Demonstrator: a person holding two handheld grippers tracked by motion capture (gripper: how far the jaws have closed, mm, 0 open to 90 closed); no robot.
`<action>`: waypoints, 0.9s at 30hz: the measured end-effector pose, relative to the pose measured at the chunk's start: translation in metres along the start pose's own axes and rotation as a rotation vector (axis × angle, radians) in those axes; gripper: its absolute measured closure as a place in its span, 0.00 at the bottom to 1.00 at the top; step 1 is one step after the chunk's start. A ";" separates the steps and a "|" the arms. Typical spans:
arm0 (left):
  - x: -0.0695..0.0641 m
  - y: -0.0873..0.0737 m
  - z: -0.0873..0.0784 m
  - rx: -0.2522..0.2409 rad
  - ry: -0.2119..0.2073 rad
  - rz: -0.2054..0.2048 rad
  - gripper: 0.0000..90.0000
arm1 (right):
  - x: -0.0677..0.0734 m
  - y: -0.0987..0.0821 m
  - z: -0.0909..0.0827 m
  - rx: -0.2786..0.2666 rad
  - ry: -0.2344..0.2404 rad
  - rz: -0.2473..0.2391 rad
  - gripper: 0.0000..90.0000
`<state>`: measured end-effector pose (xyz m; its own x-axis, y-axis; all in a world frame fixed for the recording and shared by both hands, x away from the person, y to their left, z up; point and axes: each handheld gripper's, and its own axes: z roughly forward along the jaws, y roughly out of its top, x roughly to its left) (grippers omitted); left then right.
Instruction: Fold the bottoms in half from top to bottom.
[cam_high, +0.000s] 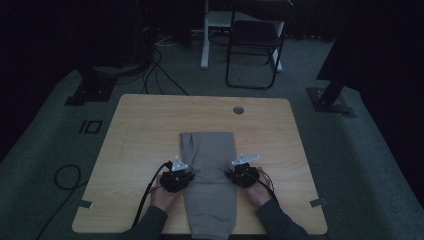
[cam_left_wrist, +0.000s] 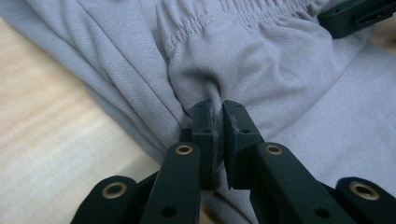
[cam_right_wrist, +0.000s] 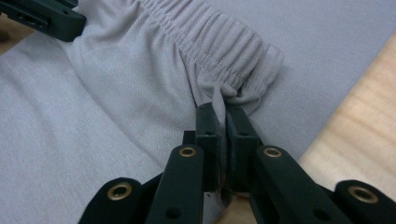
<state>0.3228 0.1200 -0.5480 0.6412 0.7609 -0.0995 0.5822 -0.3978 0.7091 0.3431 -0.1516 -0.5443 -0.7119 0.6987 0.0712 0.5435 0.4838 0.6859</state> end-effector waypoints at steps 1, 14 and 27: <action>0.002 0.002 0.002 -0.004 0.006 0.000 0.93 | -0.002 0.001 0.002 -0.004 -0.001 0.009 0.96; 0.045 0.040 0.040 -0.060 0.074 -0.070 0.93 | -0.039 0.039 0.034 -0.021 -0.097 0.017 0.96; 0.059 0.077 0.063 -0.018 0.149 -0.127 0.94 | -0.067 0.077 0.061 0.005 -0.210 0.085 0.96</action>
<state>0.4367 0.1023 -0.5433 0.4812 0.8724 -0.0857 0.6441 -0.2856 0.7096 0.4600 -0.1293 -0.5402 -0.5549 0.8315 -0.0241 0.6005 0.4205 0.6802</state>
